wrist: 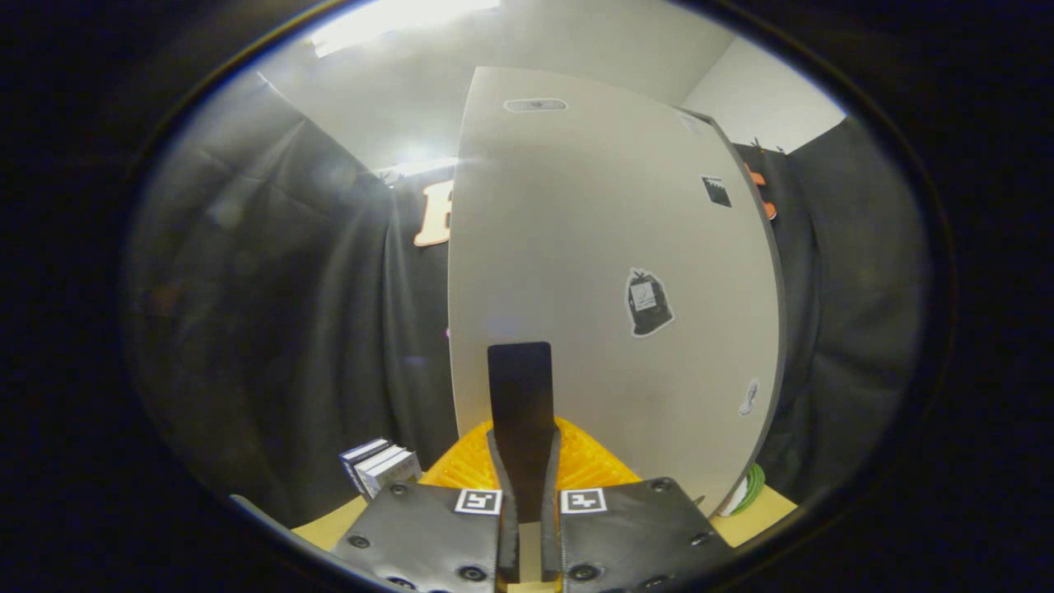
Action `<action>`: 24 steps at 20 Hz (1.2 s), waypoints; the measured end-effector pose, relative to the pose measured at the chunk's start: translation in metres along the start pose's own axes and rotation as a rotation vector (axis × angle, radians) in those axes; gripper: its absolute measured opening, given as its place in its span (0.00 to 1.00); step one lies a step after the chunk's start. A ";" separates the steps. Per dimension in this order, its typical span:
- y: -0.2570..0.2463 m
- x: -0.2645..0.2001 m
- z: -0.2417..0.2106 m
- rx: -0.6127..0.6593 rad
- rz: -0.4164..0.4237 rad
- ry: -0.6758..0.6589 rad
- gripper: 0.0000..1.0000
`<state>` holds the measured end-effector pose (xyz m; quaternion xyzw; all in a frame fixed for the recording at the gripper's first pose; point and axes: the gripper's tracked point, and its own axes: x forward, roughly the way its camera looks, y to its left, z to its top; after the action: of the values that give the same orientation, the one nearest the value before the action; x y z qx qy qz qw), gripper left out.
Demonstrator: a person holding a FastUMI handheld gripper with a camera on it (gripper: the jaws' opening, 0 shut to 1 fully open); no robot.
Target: Open the shoe cabinet door, grab the shoes and put them into the shoe cabinet, then close the shoe cabinet door.
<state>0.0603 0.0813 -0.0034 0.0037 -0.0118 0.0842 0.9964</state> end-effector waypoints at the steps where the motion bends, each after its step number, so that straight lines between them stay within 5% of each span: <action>1: -0.001 -0.005 0.000 -0.003 0.012 0.001 0.12; 13: -0.046 -0.070 0.012 -0.015 0.205 0.009 0.12; 24: -0.120 -0.131 0.024 -0.022 0.192 -0.012 0.11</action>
<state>-0.0495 -0.0591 0.0165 -0.0081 -0.0192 0.1792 0.9836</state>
